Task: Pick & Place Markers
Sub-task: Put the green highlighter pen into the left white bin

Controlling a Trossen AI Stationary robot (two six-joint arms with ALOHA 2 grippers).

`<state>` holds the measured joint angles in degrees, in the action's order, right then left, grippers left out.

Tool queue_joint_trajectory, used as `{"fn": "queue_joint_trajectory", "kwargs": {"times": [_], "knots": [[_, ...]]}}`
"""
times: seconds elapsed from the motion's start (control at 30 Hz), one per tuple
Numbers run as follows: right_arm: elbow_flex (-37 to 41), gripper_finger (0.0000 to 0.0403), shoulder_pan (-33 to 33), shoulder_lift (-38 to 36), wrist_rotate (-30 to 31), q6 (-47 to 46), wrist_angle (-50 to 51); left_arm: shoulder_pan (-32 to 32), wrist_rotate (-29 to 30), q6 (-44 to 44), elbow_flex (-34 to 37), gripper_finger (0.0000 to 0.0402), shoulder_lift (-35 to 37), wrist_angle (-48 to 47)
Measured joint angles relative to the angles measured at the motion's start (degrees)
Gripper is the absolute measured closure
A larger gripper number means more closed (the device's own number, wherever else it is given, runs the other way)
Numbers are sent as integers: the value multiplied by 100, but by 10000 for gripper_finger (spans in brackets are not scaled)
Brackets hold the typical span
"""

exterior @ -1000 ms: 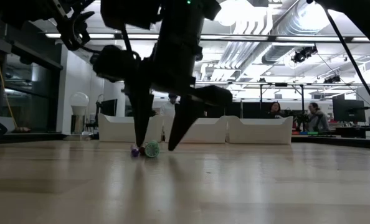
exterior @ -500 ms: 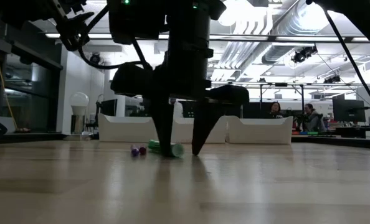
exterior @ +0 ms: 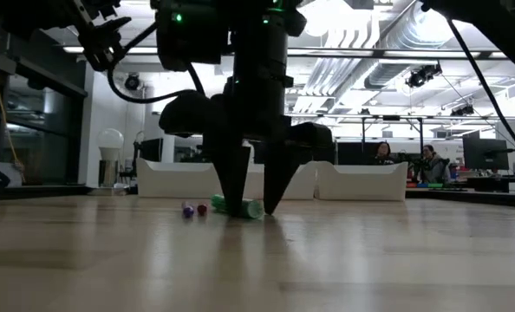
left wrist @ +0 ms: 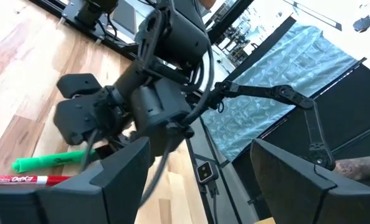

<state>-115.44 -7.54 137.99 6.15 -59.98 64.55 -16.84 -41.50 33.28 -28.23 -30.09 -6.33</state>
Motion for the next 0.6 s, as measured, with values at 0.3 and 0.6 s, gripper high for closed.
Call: {"fn": "queue_joint_trajectory", "kwargs": {"times": [0.3, 0.6], "knots": [[9, 194, 356, 2, 19, 351, -233, -1, 4, 4, 0, 126, 0, 0], [9, 235, 376, 2, -206, 500, -266, 0, 4, 11, 0, 126, 0, 0]]}}
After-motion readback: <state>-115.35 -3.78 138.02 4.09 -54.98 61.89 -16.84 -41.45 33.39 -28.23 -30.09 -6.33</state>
